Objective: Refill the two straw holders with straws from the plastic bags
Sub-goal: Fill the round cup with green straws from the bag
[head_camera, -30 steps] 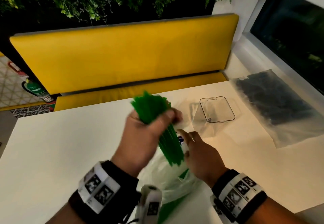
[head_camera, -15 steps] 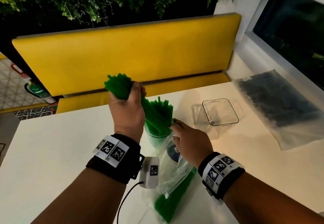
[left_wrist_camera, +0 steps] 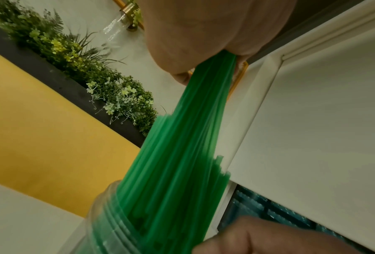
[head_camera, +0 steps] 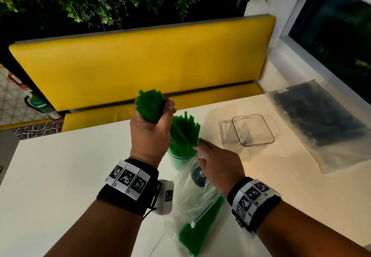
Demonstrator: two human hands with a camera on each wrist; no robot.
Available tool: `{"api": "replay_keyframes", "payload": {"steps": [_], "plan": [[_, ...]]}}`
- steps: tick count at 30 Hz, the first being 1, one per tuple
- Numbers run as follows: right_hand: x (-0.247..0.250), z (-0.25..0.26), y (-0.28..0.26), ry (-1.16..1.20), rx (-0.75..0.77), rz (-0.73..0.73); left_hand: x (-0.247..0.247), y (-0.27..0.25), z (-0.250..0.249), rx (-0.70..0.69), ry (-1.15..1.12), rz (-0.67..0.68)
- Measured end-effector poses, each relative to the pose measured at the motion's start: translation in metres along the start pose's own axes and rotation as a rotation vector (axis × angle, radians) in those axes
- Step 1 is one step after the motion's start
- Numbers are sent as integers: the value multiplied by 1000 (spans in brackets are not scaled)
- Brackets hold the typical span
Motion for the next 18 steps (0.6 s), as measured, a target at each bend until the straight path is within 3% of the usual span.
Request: {"api": "replay_keyframes", "payload": {"steps": [7, 11, 13, 15, 16, 18], "plan": [[4, 6, 1, 28, -49, 35, -8, -3, 0, -31, 19, 48], [2, 5, 2, 19, -58, 41, -21, -11, 16, 48, 70, 29], [5, 7, 2, -6, -58, 25, -22, -14, 34, 24, 313, -4], [10, 7, 0, -26, -61, 3, -20, -14, 57, -13, 737, -11], [11, 7, 0, -27, -55, -4, -16, -13, 69, 24, 815, 16], [12, 10, 0, -20, -46, -14, -10, -13, 87, 170, 678, 164]]}}
Point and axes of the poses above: each hand's wrist, its own y-axis towards the middle knuckle, its own x-axis out of the back of the hand, z = x × y, the point moved 9 cm from there along y, towards the middle knuckle, and after that the axes turned 15 degrees about x, right-handed, at the moved point
